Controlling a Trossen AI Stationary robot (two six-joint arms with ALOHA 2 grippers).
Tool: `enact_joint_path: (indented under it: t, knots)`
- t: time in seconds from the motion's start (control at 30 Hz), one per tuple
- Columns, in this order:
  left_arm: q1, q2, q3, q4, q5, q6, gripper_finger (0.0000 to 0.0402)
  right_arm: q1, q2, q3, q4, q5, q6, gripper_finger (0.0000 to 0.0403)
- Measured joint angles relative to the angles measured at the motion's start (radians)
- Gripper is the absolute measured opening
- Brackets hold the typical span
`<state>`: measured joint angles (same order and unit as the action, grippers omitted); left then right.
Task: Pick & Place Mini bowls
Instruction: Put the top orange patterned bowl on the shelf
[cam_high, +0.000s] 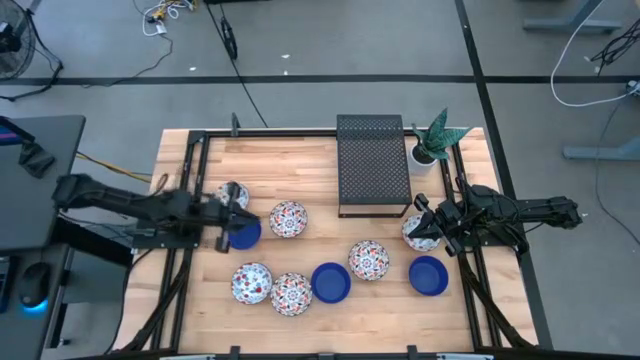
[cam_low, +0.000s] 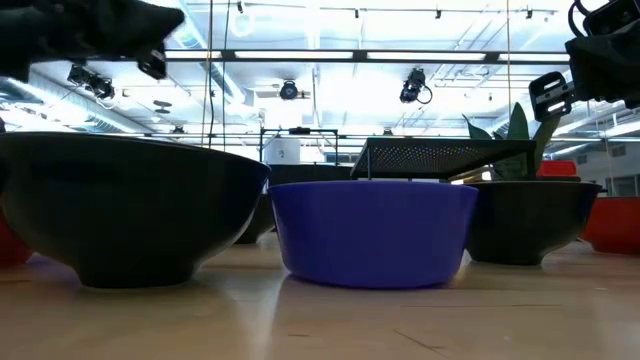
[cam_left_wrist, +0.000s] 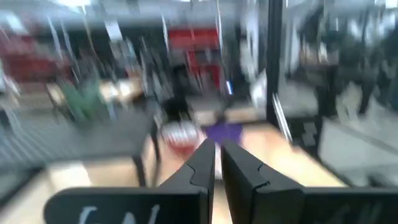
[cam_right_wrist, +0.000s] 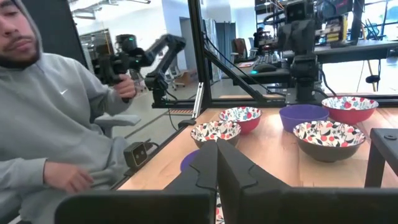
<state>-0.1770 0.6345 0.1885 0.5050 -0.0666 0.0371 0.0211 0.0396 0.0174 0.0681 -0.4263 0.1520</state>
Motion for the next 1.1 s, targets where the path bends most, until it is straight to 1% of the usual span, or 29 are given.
enact_joint_path:
  t: [0.1,0.2,0.27,0.37,0.47,0.6,0.7,0.77,0.9,1.0,1.1]
  knots:
    - [-0.028,0.145,0.110,-0.119,-0.008,-0.025,0.0033,0.000,0.000,0.000,0.000,0.000,0.000,0.0005]
    - [-0.050,0.271,0.223,-0.259,-0.031,-0.042,0.0045,0.000,0.000,0.000,0.000,0.000,0.000,0.0005]
    - [-0.059,0.348,0.293,-0.361,-0.035,-0.048,0.0062,0.000,0.000,0.000,0.000,0.000,0.000,0.0005]
    - [-0.064,0.452,0.395,-0.513,-0.038,-0.078,0.0098,0.000,0.000,0.000,0.000,0.000,0.000,0.0005]
    - [-0.064,0.549,0.458,-0.629,-0.038,-0.104,0.0135,0.000,0.000,0.000,0.000,0.000,0.000,0.0005]
    - [-0.064,0.658,0.491,-0.649,-0.058,-0.098,0.0171,0.000,0.000,0.000,0.000,0.000,0.000,0.0005]
    - [-0.062,0.725,0.492,-0.656,-0.117,-0.097,0.0182,0.000,0.000,0.000,0.000,0.000,0.000,0.0005]
    - [-0.062,0.757,0.492,-0.659,-0.169,-0.104,0.0182,0.000,0.000,0.000,0.000,0.000,0.000,0.0005]
    - [-0.061,0.800,0.492,-0.645,-0.228,-0.127,0.0173,0.000,0.000,0.000,0.000,0.000,0.000,0.0005]
    - [-0.060,0.817,0.493,-0.641,-0.252,-0.158,0.0164,0.000,0.000,0.000,0.000,0.000,0.000,0.0005]
    - [-0.060,0.833,0.493,-0.638,-0.255,-0.170,0.0150,0.000,0.000,0.000,0.000,0.000,0.000,0.0005]
